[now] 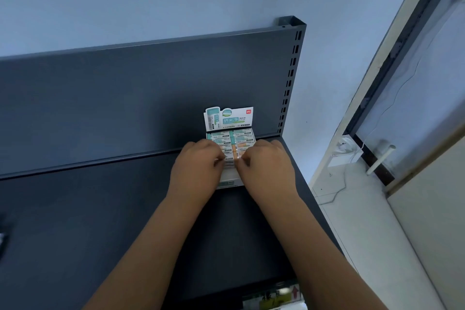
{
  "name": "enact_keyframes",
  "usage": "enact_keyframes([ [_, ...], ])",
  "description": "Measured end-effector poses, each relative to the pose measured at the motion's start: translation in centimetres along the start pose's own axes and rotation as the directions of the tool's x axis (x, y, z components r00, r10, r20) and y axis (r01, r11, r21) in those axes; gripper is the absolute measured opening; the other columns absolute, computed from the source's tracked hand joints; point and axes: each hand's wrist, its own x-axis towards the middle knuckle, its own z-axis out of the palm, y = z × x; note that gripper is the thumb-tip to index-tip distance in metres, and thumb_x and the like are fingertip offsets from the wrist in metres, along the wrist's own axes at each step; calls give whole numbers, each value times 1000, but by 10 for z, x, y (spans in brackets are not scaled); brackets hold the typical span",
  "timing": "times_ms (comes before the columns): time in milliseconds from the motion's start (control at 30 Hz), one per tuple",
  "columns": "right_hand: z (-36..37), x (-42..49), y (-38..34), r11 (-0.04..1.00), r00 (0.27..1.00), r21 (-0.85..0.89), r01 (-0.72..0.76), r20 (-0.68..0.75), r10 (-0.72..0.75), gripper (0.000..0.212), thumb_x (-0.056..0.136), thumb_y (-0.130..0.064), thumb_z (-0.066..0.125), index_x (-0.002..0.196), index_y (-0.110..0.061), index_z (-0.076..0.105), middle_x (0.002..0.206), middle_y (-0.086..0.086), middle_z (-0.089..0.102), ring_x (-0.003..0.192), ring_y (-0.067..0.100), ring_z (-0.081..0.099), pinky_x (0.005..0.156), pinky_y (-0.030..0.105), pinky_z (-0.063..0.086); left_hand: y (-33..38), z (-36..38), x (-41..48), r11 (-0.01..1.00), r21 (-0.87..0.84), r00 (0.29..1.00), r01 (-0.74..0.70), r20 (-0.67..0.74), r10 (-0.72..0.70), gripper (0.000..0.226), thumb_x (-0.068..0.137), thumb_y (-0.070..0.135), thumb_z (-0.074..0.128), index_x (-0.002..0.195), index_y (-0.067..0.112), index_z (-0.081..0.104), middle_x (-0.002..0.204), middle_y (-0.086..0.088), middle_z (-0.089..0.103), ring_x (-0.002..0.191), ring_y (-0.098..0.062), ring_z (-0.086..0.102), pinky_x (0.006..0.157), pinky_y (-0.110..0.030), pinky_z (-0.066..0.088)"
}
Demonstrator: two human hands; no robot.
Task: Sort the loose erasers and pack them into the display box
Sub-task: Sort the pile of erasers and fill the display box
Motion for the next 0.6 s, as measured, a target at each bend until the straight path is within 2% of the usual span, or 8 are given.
enact_keyframes([
  [67, 3, -2, 3, 1000, 999, 14, 22, -29, -21, 26, 91, -31, 59, 82, -14, 76, 83, -2, 63, 82, 16, 38, 60, 25, 34, 0, 3, -3, 1000, 10, 1000, -11, -28, 11, 5, 79, 12, 77, 81, 14, 73, 94, 3, 68, 81, -23, 55, 65, -31, 47],
  [133, 6, -5, 6, 999, 998, 19, 49, -43, -48, 27, 92, -31, 57, 83, -15, 76, 83, -2, 63, 81, 16, 37, 63, 24, 32, 2, 6, -5, 1000, 19, 999, -11, -52, 12, 4, 81, 11, 76, 81, 11, 73, 92, 0, 66, 81, -23, 54, 65, -32, 46],
  [300, 5, -9, 8, 990, 989, -25, 142, -27, -143, 29, 95, -27, 52, 82, -16, 76, 83, 1, 66, 76, 21, 52, 74, 32, 42, 12, 9, -12, 998, 46, 997, 39, -69, -35, 10, 88, 15, 70, 80, 7, 70, 91, -3, 57, 83, -23, 51, 63, -37, 50],
  [400, 0, -10, 13, 987, 986, 5, 163, -43, -163, 25, 91, -22, 55, 78, -13, 74, 80, 3, 66, 77, 23, 51, 72, 34, 46, 18, 7, -19, 996, 72, 998, 53, -34, -51, 15, 92, 22, 65, 90, 9, 73, 97, -1, 58, 91, -23, 52, 67, -35, 50],
  [500, -4, -14, 18, 986, 986, 42, 163, 26, -164, 22, 91, -23, 53, 90, -14, 74, 93, 0, 68, 88, 23, 51, 74, 34, 49, 22, 4, -28, 996, 54, 997, 78, -19, -77, 20, 93, 28, 64, 103, 13, 73, 108, 1, 58, 100, -23, 52, 73, -39, 53],
  [600, -8, -19, 22, 981, 980, 89, 173, 82, -181, 25, 91, -25, 54, 108, -17, 71, 112, -2, 66, 103, 22, 53, 87, 32, 49, 26, 1, -34, 994, 31, 995, 104, -6, -104, 27, 93, 35, 63, 113, 17, 70, 117, 5, 57, 105, -23, 52, 77, -39, 54],
])
